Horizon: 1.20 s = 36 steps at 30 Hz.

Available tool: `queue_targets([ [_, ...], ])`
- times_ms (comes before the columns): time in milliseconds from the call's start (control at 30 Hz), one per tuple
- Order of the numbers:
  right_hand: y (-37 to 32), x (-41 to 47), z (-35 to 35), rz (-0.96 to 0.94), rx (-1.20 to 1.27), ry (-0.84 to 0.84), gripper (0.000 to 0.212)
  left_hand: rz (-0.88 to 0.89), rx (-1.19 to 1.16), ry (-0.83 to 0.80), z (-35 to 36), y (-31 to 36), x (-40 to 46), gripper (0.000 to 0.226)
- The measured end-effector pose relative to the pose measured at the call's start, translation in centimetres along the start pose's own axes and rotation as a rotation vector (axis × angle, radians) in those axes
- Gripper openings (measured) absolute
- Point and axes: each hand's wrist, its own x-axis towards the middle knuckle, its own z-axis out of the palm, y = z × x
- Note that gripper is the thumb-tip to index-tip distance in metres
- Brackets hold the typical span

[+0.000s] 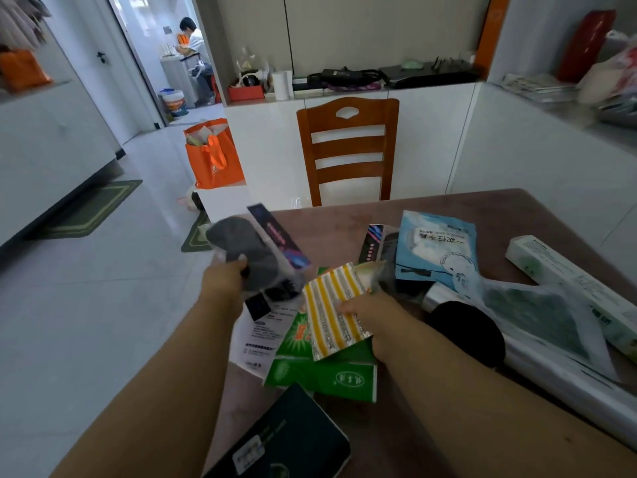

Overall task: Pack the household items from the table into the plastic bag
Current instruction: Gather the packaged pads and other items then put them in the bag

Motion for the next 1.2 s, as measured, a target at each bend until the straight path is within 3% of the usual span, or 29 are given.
queue_targets([
  [100, 0.7, -0.6, -0.5, 0.061, 0.135, -0.001, 0.050, -0.122, -0.254, -0.290, 0.2, 1.0, -1.6, 0.038],
  [167, 1.1, -0.2, -1.2, 0.074, 0.335, 0.044, 0.050, -0.137, 0.029, -0.368, 0.5, 0.0, -3.7, 0.025],
  [233, 1.2, 0.2, -1.5, 0.065, 0.404, -0.006, 0.053, -0.115, 0.503, -0.373, 0.9, -2.1, -5.2, 0.009],
  [333, 1.7, 0.3, -0.7, 0.033, 0.162, 0.050, 0.048, -0.078, 0.946, -0.380, 1.6, -3.1, -5.4, 0.033],
  [467, 2.4, 0.6, -0.1, -0.033, -0.055, 0.258, 0.054, 0.145, 1.239, -0.046, 1.2, -3.1, -1.2, 0.051],
  [600, 2.1, 0.4, -0.3, -0.083, -0.264, 0.478, 0.046, 0.152, 1.434, 0.229, 1.1, -5.0, 0.8, 0.089],
  [667, 2.1, 0.5, -0.2, -0.117, -0.338, 0.519, 0.045, 0.129, 1.379, 0.287, 1.9, -5.2, 1.4, 0.097],
  [733, 2.2, 0.6, -0.2, -0.122, -0.352, 0.514, 0.045, 0.082, 1.308, 0.265, 2.4, -4.6, 2.2, 0.086],
  [900, 2.4, 0.9, -0.4, -0.112, -0.311, 0.500, 0.047, -0.028, 1.451, 0.071, 2.5, -2.6, 3.3, 0.055],
  [1000, 2.5, 0.7, -0.5, -0.143, -0.287, 0.501, 0.049, -0.207, 1.470, -0.136, 1.0, -1.9, 2.4, 0.029],
  [1100, 2.5, 0.6, -0.7, -0.156, -0.291, 0.503, 0.050, -0.246, 1.400, -0.103, -1.0, -1.6, 1.5, 0.041],
  [1200, 2.6, 0.7, -0.6, -0.149, -0.289, 0.493, 0.052, -0.106, 1.127, -0.035, -1.8, -2.7, 0.8, 0.043],
])
